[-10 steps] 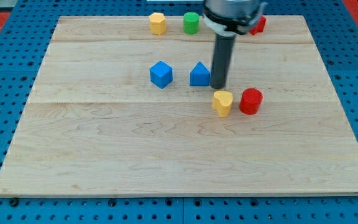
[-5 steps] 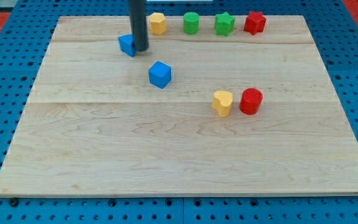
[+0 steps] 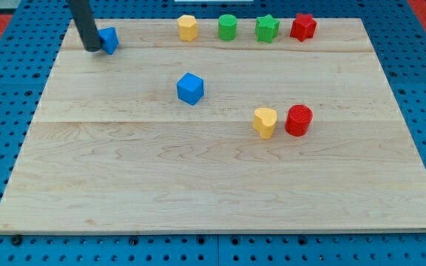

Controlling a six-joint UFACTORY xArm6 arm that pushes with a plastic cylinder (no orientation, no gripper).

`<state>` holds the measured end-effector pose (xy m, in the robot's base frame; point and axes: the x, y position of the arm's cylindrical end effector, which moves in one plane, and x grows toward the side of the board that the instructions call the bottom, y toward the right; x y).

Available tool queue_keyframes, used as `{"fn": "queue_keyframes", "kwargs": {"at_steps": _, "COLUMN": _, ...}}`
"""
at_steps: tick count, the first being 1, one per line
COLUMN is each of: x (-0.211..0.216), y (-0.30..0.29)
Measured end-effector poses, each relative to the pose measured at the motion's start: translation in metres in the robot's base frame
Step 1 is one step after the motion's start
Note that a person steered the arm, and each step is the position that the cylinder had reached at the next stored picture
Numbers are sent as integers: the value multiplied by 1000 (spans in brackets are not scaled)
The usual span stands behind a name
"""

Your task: Move the blue triangle closer to the yellow hexagon

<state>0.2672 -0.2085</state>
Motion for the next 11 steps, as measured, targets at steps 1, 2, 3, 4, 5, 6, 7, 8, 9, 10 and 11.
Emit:
{"fn": "queue_keyframes", "kwargs": {"at_steps": 1, "x": -5, "y": 46}}
{"fn": "queue_keyframes", "kwargs": {"at_steps": 2, "x": -17, "y": 66}}
{"fn": "queue_keyframes", "kwargs": {"at_steps": 3, "x": -19, "y": 71}}
{"fn": "queue_keyframes", "kwargs": {"at_steps": 4, "x": -9, "y": 21}}
{"fn": "queue_keyframes", "kwargs": {"at_steps": 5, "x": -20, "y": -8}}
{"fn": "queue_keyframes", "kwargs": {"at_steps": 6, "x": -49, "y": 12}}
{"fn": "queue_keyframes", "kwargs": {"at_steps": 7, "x": -55, "y": 27}}
{"fn": "queue_keyframes", "kwargs": {"at_steps": 8, "x": -55, "y": 36}}
{"fn": "queue_keyframes", "kwargs": {"at_steps": 9, "x": -44, "y": 35}}
{"fn": "queue_keyframes", "kwargs": {"at_steps": 10, "x": -43, "y": 35}}
{"fn": "queue_keyframes", "kwargs": {"at_steps": 11, "x": -44, "y": 54}}
